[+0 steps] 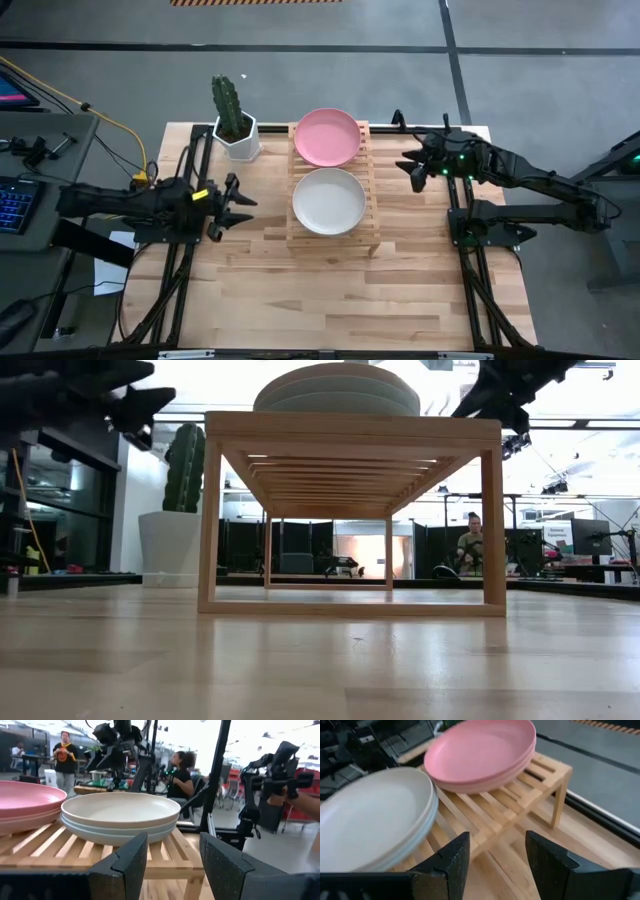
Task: Place and stack plates onto a shelf
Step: Return to Home Position
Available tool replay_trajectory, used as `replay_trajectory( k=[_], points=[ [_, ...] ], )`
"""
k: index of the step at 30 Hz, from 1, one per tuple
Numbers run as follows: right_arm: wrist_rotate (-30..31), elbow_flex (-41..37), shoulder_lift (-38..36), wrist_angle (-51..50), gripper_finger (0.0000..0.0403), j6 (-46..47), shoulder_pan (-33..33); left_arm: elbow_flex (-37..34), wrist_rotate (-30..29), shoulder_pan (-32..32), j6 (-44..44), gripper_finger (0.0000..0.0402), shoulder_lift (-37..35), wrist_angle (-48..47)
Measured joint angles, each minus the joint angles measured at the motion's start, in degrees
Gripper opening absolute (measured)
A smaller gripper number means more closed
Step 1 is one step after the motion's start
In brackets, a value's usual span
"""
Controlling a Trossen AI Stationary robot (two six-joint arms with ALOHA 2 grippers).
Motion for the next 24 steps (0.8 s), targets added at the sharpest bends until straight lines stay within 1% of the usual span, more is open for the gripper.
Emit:
replay_trajectory(
  k=[2,4,10,24],
  points=[
    [0.0,0.0,0.0,-1.2,0.0174,0.0,0.0,-1.4,-1.0,-1.2,0.0,0.0170,-2.2,0.1],
    [0.0,0.0,0.0,-2.2,0.0174,0.0,0.0,-1.6,-1.9,-2.1,0.8,0.0170,-4.1,-1.9],
    [0.0,0.0,0.0,-3.1,0.0174,-1.5,0.0,-1.6,-2.6,-2.8,5.3,0.0170,-7.2,-4.5],
    [0.0,0.0,0.0,-3.2,0.0174,-4.2,0.0,-1.6,-2.6,-2.8,5.8,0.0170,-7.7,-5.0]
  ],
)
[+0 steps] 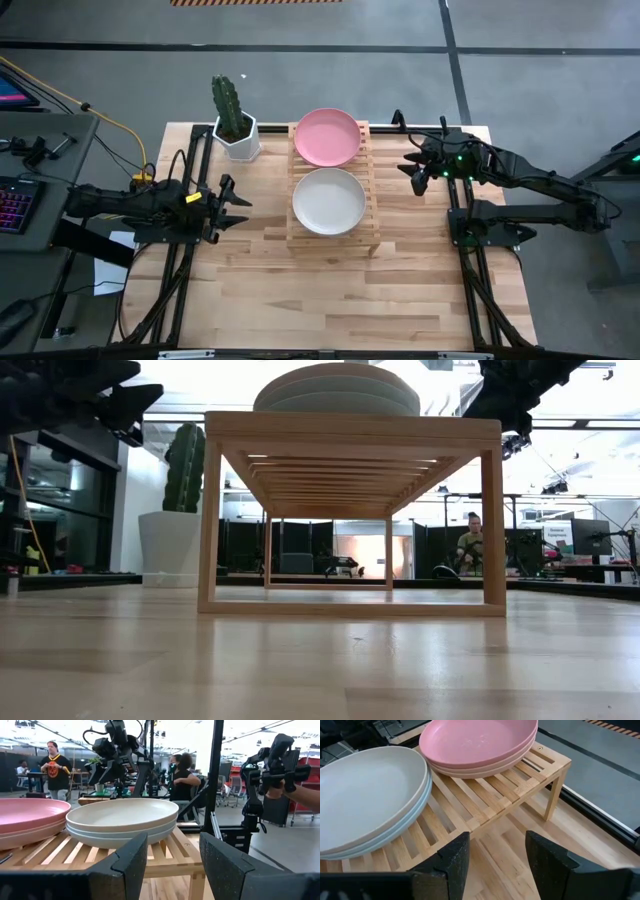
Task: Place and stack plates onto a shelf
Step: Return to Home Position
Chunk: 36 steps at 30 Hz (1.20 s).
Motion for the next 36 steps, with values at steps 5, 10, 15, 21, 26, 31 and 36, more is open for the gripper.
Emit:
replay_trajectory(
  k=[5,10,15,21,26,31,36],
  points=[
    [0.0,0.0,0.0,0.0,0.0174,0.3,0.0,-3.7,0.0,0.0,0.2,0.0170,0.0,5.7],
    [0.0,0.0,0.0,0.0,0.0174,0.5,0.0,-3.6,0.1,0.0,0.4,0.0170,-0.3,4.4],
    [0.0,0.0,0.0,0.0,0.0174,0.1,0.0,-3.6,1.1,0.0,0.8,0.0170,-1.3,-1.2],
    [0.0,0.0,0.0,-1.1,0.0174,0.1,0.0,-3.7,1.1,0.0,0.7,0.0162,-1.7,-3.5],
    [0.0,0.0,0.0,-1.7,0.0174,0.2,0.0,-3.7,0.6,0.0,2.2,0.0119,-1.7,-3.5],
    [0.0,0.0,0.0,-1.7,0.0174,0.6,0.0,-3.7,0.6,0.0,2.7,0.0059,-1.7,-3.5],
    [0.0,0.0,0.0,-1.6,0.0174,0.7,0.0,-3.7,0.7,0.0,4.2,0.0006,-1.7,-3.5]
  ],
)
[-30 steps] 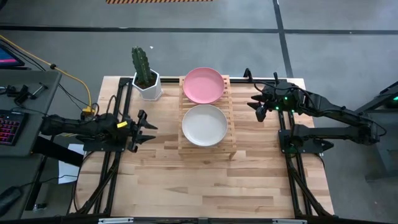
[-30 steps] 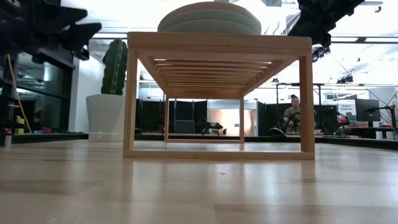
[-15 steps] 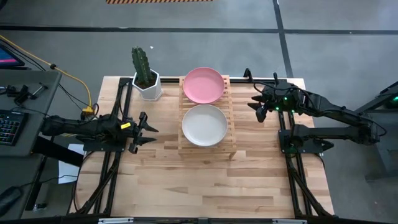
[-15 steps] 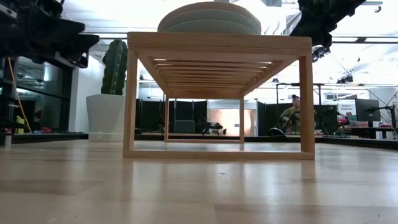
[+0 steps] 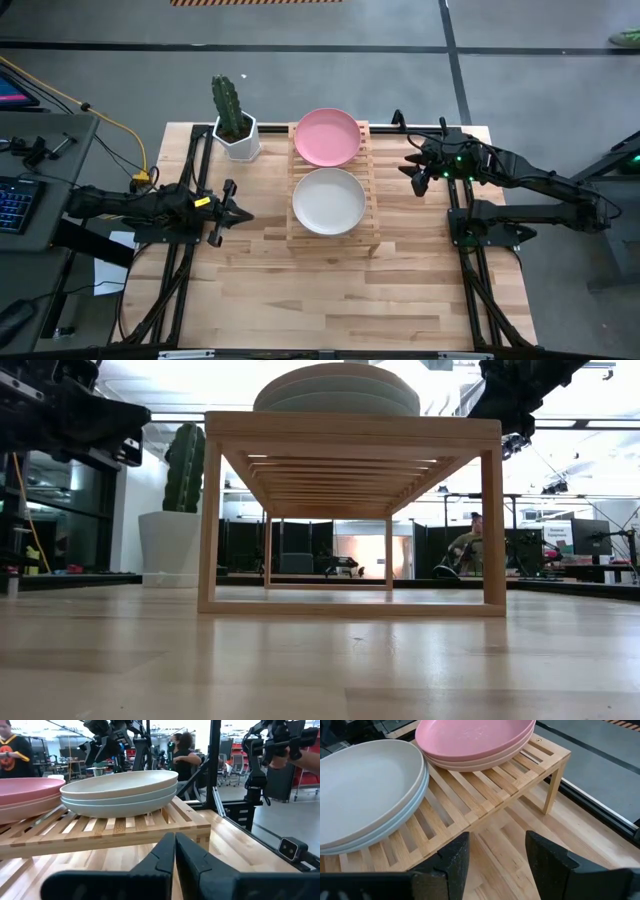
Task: Place and stack plates onto a shelf
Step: Return to Home Position
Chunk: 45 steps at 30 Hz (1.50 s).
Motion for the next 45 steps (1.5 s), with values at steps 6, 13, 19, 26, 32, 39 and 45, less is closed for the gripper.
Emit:
replay_trajectory(
  k=[6,13,19,26,32,39,45],
  points=[
    [0.0,0.0,0.0,0.0,0.0174,0.9,0.0,0.0,0.0,0.0,0.1,0.0001,0.0,-0.6],
    [0.0,0.0,-0.1,-1.9,0.0174,-1.4,0.0,0.0,-1.9,0.0,0.0,0.0000,0.0,-4.6],
    [-1.2,-1.9,-1.1,-3.5,0.0165,-4.1,0.0,-0.1,-2.5,0.0,0.0,0.0000,0.0,-4.1],
    [-5.3,-17.0,-9.7,2.9,0.0054,-3.9,-0.2,-0.1,-2.7,0.0,-2.8,0.0000,0.0,-3.9],
    [-12.5,-26.4,-14.5,27.3,0.0019,-0.9,-0.2,-0.1,-2.8,0.0,-3.4,0.0000,0.0,-3.8],
    [-14.0,-35.9,-12.2,49.7,0.0004,-1.7,3.7,-0.1,-2.8,0.0,-3.4,0.0000,0.0,-3.8],
    [-8.1,-43.0,-12.2,56.5,0.0001,-0.4,13.1,-0.1,-2.8,0.0,-3.4,0.0000,0.0,-3.9]
  ],
)
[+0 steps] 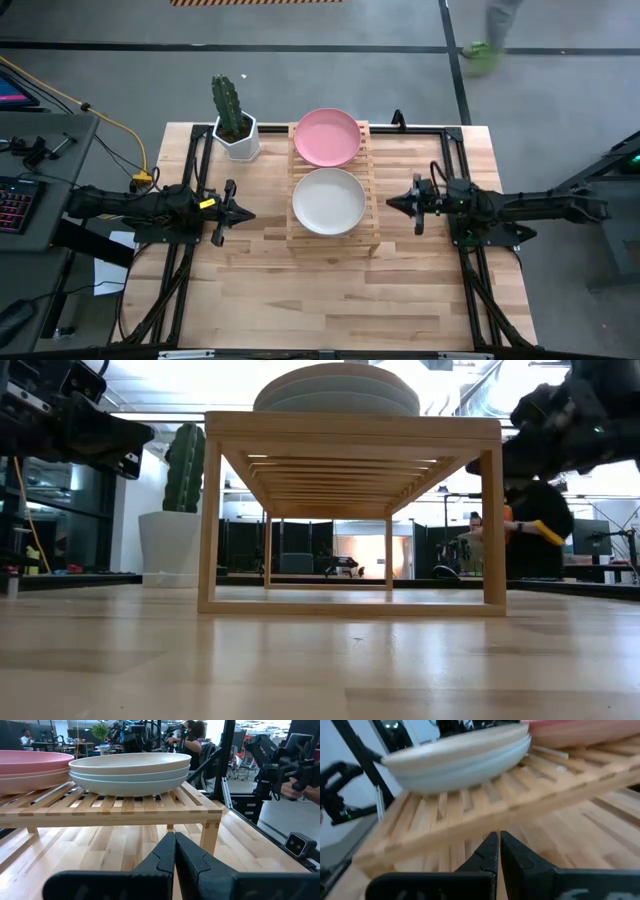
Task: Place and stack plates onto a shelf
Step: Return to Home Position
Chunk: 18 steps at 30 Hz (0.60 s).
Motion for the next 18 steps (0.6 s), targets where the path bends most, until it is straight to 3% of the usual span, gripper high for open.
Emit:
replay_trajectory(
  k=[5,12,18],
  points=[
    [3.4,-0.9,-2.7,-4.6,0.0001,-2.4,3.9,0.0,0.0,0.0,0.0,0.0000,0.0,-0.2],
    [3.8,-0.9,-11.6,-15.7,0.0000,-3.6,1.3,0.0,0.0,0.0,0.0,0.0000,0.0,-0.3],
    [2.7,-5.2,-19.3,-16.3,0.0000,-3.5,0.9,0.0,0.0,0.0,0.0,0.0000,0.0,-0.3]
  ],
)
